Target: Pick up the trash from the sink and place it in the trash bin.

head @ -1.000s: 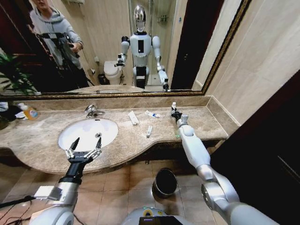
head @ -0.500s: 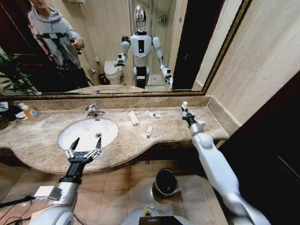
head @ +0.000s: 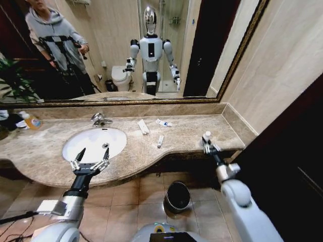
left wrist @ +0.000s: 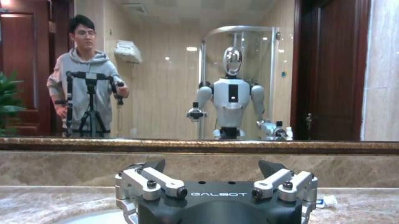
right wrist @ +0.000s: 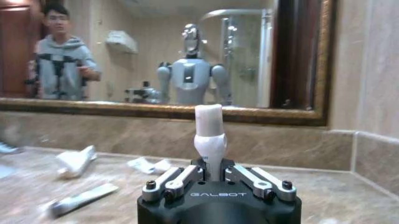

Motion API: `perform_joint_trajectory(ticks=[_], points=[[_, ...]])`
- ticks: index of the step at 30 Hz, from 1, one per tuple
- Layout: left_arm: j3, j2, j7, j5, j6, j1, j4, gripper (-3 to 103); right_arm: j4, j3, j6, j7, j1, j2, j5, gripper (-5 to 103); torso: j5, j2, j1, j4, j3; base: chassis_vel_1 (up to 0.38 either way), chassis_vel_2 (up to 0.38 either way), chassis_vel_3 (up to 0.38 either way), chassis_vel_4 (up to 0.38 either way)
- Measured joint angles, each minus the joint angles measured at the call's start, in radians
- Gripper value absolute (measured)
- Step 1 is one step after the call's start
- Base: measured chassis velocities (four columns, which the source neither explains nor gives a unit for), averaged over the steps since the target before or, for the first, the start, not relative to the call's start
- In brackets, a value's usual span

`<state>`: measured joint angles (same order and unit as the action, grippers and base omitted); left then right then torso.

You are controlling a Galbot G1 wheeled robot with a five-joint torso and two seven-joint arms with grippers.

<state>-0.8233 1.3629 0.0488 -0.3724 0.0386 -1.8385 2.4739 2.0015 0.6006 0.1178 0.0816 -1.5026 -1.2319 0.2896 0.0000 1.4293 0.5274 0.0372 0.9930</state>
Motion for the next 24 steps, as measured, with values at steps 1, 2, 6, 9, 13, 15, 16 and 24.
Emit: perform_joint_trajectory(ticks=[1,2,6,9,13,15,16,24], points=[[0.000,0.000,0.000,0.000,0.000,0.000,0.000,100,0.009,0.002,0.011,0.004,-0.028,-0.010,-0.008,14,-0.0001,0.000,0.000,0.0001,0.000,0.000,0.000,0.000,0.000],[0.000,0.000,0.000,0.000,0.000,0.000,0.000,100,0.017,0.005,0.023,0.006,-0.058,-0.022,-0.018,14,-0.0003,0.000,0.000,-0.0002,0.000,0.000,0.000,0.000,0.000],[0.000,0.000,0.000,0.000,0.000,0.000,0.000,100,0.024,0.008,0.062,0.009,-0.139,-0.062,-0.053,14,0.0000,0.000,0.000,-0.0005,0.000,0.000,0.000,0.000,0.000],[0.000,0.000,0.000,0.000,0.000,0.000,0.000,100,0.021,0.004,0.078,0.017,-0.180,-0.079,-0.069,14,0.0000,0.000,0.000,-0.0004,0.000,0.000,0.000,0.000,0.000],[0.000,0.000,0.000,0.000,0.000,0.000,0.000,100,-0.025,-0.010,0.099,0.041,-0.211,-0.093,-0.101,14,-0.0001,0.000,0.000,-0.0004,0.000,0.000,0.000,0.000,0.000],[0.000,0.000,0.000,0.000,0.000,0.000,0.000,100,-0.067,-0.026,0.103,0.050,-0.211,-0.101,-0.109,14,-0.0002,0.000,0.000,-0.0004,0.000,0.000,0.000,0.000,0.000],[0.000,0.000,0.000,0.000,0.000,0.000,0.000,100,-0.099,-0.038,0.105,0.053,-0.207,-0.108,-0.116,14,-0.0003,0.000,0.000,-0.0003,0.000,0.000,0.000,0.000,0.000],[0.000,0.000,0.000,0.000,0.000,0.000,0.000,100,-0.394,-0.095,0.102,0.082,-0.089,-0.175,-0.249,14,0.0000,0.000,0.000,-0.0002,0.000,0.000,0.000,0.000,0.000]])
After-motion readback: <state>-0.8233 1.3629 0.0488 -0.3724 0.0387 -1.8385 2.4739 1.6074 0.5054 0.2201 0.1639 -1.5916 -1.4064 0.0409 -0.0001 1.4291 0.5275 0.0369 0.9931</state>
